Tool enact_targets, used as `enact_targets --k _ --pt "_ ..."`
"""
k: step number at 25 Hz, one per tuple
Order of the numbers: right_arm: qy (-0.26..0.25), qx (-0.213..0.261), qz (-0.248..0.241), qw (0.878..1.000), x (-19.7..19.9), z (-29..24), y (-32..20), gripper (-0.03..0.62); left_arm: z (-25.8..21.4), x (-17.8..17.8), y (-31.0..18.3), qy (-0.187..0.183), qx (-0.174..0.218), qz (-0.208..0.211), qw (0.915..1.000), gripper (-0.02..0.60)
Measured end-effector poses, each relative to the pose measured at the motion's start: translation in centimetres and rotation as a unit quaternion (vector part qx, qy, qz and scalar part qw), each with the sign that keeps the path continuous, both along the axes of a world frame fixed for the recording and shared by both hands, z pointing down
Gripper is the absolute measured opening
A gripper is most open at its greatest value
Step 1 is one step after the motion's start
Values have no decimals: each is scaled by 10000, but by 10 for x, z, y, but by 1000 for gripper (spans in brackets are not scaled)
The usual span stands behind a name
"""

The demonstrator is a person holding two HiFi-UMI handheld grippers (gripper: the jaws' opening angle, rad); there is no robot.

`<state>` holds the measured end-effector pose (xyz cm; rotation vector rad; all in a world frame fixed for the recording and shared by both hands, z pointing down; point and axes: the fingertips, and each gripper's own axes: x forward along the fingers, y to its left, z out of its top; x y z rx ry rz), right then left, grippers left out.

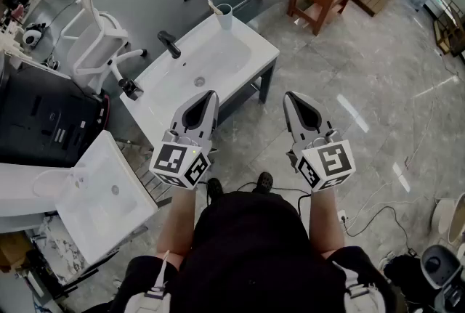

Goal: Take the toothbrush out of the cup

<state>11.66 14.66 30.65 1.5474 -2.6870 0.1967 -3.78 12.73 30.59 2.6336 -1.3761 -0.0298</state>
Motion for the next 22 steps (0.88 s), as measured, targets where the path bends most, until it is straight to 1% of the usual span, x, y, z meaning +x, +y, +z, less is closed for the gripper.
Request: enact_targets --k 3,7,10,14,17,22 --pt "-25 -39 140 9999 3 0 2 31 2 2 -1 14 -24 36 10000 14" --pt "-53 -2 172 9998 7 -2 4 31 -1 2 0 81 16 15 10000 14" --pt "-151 17 42 9999 11 -1 6 31 -4 1 1 129 54 -84 9999 14" --pt "-318 -4 -46 9995 19 1 9 31 -2 4 2 75 47 -218 9997 14" --pt "-232 -14 -78 9997 26 8 9 31 4 9 3 65 -10 -309 9995 14" --pt "-260 -120 -338 9990 37 18 14 31 14 20 9 118 -75 -424 9990 14"
